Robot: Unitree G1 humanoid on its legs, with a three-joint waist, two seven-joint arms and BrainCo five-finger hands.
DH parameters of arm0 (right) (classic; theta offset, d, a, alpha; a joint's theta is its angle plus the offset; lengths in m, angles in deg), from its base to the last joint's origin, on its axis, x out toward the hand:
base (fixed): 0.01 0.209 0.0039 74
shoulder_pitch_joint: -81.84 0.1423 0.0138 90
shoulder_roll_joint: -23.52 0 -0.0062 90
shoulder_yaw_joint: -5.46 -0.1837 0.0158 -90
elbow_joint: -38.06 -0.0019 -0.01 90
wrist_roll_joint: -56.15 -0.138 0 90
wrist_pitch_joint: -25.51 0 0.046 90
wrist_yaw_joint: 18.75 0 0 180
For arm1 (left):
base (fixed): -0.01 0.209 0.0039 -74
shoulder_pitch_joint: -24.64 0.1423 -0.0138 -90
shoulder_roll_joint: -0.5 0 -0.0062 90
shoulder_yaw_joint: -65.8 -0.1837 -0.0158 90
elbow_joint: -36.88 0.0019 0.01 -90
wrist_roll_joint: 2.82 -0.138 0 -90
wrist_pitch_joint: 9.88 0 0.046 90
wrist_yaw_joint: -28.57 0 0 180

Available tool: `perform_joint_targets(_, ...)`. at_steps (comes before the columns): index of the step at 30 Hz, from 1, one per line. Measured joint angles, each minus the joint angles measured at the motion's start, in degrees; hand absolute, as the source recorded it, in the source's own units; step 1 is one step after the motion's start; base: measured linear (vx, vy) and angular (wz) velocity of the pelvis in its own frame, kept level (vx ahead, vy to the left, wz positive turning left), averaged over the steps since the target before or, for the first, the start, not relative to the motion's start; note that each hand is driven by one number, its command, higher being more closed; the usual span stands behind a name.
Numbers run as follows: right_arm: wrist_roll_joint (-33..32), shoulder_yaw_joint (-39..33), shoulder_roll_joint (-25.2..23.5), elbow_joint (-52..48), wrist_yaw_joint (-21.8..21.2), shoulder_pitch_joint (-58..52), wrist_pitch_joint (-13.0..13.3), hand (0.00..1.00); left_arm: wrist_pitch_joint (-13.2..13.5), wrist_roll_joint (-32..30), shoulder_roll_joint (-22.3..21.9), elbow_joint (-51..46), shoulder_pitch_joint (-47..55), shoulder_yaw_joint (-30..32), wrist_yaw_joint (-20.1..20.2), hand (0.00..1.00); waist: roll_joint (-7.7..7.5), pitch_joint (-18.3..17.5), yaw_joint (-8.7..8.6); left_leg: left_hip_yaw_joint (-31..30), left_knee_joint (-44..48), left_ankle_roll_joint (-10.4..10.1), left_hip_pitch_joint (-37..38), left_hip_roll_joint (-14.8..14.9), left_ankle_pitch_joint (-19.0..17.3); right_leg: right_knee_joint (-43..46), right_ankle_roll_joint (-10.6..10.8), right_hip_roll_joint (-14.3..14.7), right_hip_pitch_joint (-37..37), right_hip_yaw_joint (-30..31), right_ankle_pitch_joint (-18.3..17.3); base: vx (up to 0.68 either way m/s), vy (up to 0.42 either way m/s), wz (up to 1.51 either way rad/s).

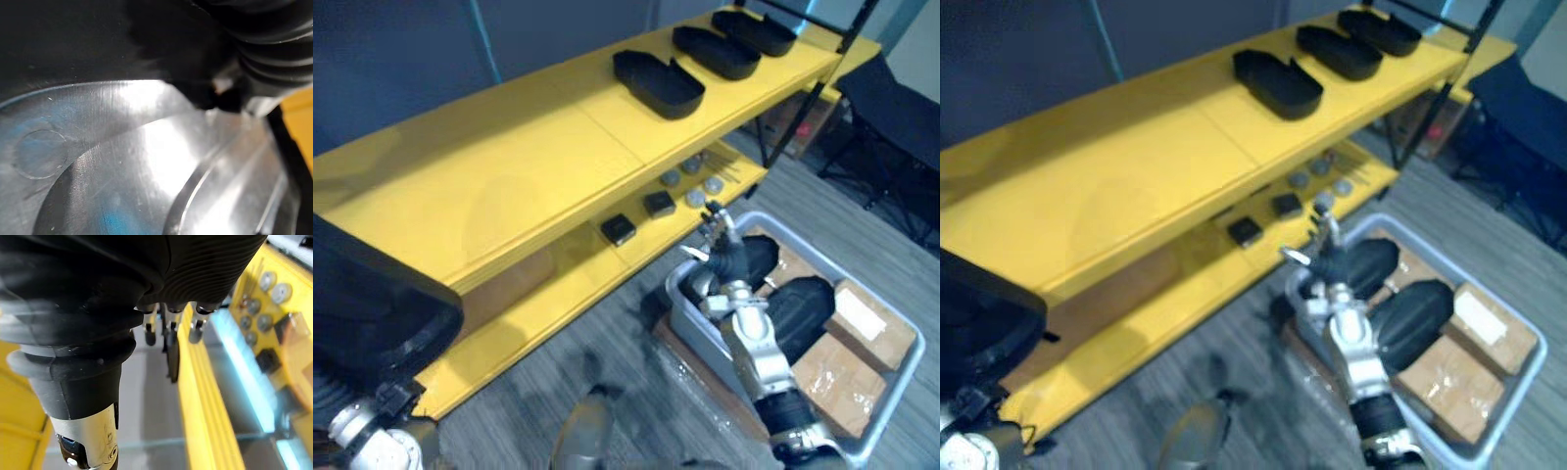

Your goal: Walk over and take plastic housings, then place them on the shelf

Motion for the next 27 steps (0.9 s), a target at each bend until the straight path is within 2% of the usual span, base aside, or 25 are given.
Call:
perform_joint_targets(3,-0.09,1.94,0.01,-0.05,-3.79,3.81,0.43,0.0,0.0,-0.54,0.47,1.47,-0.36,0.1,-3.26,1.0,0.23,0.21,0.54,-0.45,-1.99,-0.35,0.28,0.07,0.81,-0.21,0.11,0.23,0.17,-0.53,-0.1,0.01,-0.067,0.11)
perform_joint_targets(4,-0.25,2.92,0.01,-0.07,-5.39,5.12,1.01,0.0,-0.13,-0.68,0.47,1.66,0.08,0.21,-3.99,1.0,0.26,0.22,0.74,-1.88,-2.57,-1.07,0.28,-0.21,1.39,-0.23,0.02,0.33,0.64,-2.06,-0.4,0.07,-0.09,0.38)
perform_joint_targets(6,-0.44,3.7,0.01,-0.07,-6.51,5.32,1.04,0.0,-0.32,-0.72,0.46,1.89,0.26,0.3,-4.02,1.0,0.21,0.2,1.49,-3.21,-2.88,-1.26,0.59,-0.58,1.76,-0.12,0.19,0.36,1.59,-3.42,-0.79,0.08,-0.08,0.5)
perform_joint_targets(7,-0.98,4.72,-0.03,0.02,-7.3,5.29,1.04,0.0,-0.39,-0.74,0.37,2.31,0.64,0.38,-3.99,1.0,0.17,0.25,2.39,-4.69,-2.95,-1.37,1.46,-1.23,1.83,0.01,0.43,0.19,3.39,-4.97,-1.74,0.13,-0.142,0.82)
perform_joint_targets(9,-1.41,6.36,-0.34,0.03,-8.36,5.29,1.19,0.0,-0.39,-0.6,-0.03,2.77,2.36,1.13,-3.05,1.0,0.19,0.26,3.01,-6.86,-2.93,-1.37,2.71,-2.3,1.84,0.1,0.36,0.11,7.03,-8.19,-2.96,0.12,-0.137,1.04)
perform_joint_targets(10,-1.28,7.04,-0.59,0.03,-8.31,5.25,1.35,0.0,-0.39,-0.39,-0.39,3.02,3.81,1.47,-1.04,1.0,0.21,0.27,3.75,-8.39,-2.73,-1.31,3.16,-3.23,1.9,0.11,0.31,0.19,9.76,-11.36,-3.78,0.07,-0.099,1.02)
perform_joint_targets(11,-1.18,7.25,-0.72,0.03,-8.23,5.22,1.35,0.0,-0.38,-0.4,-0.38,3.02,4.44,1.56,-0.18,1.0,0.23,0.28,3.77,-8.4,-2.64,-1.15,3.11,-3.5,2.03,0.07,0.31,0.28,10.84,-12.81,-4.02,0.09,-0.129,1.35)
perform_joint_targets(12,-0.25,7.48,-0.91,0.09,-7.97,5.04,1.33,0.0,-0.38,-0.28,-0.39,3.04,5.18,2.02,2.45,1.0,0.26,0.29,3.78,-8.4,-2.71,-0.94,2.97,-4.02,2.53,-0.17,0.33,0.31,12.67,-14.84,-4.32,0.04,-0.058,1.08)
perform_joint_targets(16,4.1,7.75,-0.96,0.25,-6.39,4.56,1.22,0.0,1.41,-0.04,-0.36,2.87,5.44,2.87,9.68,1.0,0.44,0.37,4.02,-8.4,-4.9,-0.48,2.62,-5.44,4.67,-0.52,-0.49,0.32,14.95,-17.14,-4.86,0.02,-0.022,0.92)
perform_joint_targets(19,5.73,8.2,-0.8,0.38,-4.45,1.86,1.22,0.0,3.79,-0.07,0.94,0.44,4.13,1.25,14.53,1.0,0.55,0.35,3.12,-9.67,-7.01,0.39,1.97,-7.06,6.12,1.93,-1.0,-0.26,13.38,-11.93,-5.13,0.0,0.028,0.5)
perform_joint_targets(21,6.89,7.26,0.33,0.32,-2.42,-1.49,1.31,0.0,5.05,-0.11,6.86,-1.68,0.06,-3.83,17.85,1.0,0.5,0.26,0.62,-10.9,-8.87,1.44,0.58,-7.96,7.8,7.15,-1.88,-0.98,9.82,-3.79,-5.6,-0.04,0.027,0.77)
perform_joint_targets(23,8.55,5.77,1.15,0.3,-1.42,-2.08,1.45,0.0,6.25,-0.56,10.66,-2.61,-4.18,-7.03,19.72,1.0,0.55,0.36,-0.94,-7.72,-10.42,1.51,-1.5,-6.74,10.01,9.82,-2.75,-1.56,6.13,-1.2,-6.4,-0.06,-0.012,0.38)
perform_joint_targets(26,10.01,2.91,1.51,-1.22,-0.09,-2.0,3.09,0.0,6.39,-0.55,10.94,-3.84,-6.39,-8.76,19.47,1.0,0.74,0.5,-1.63,-4.35,-12.12,1.37,-3.19,-5.92,11.55,10.84,-2.15,-2.83,1.7,1.23,-7.02,-0.03,-0.007,-0.5)
perform_joint_targets(27,10.01,1.51,1.58,-3.33,0.79,-2.03,3.7,0.0,6.43,-0.71,10.94,-3.91,-7.0,-8.94,19.22,1.0,0.7,0.64,-2.54,-2.94,-12.08,1.13,-4.09,-5.79,11.91,11.04,-1.58,-3.42,-0.01,2.16,-7.39,-0.02,-0.002,-0.52)
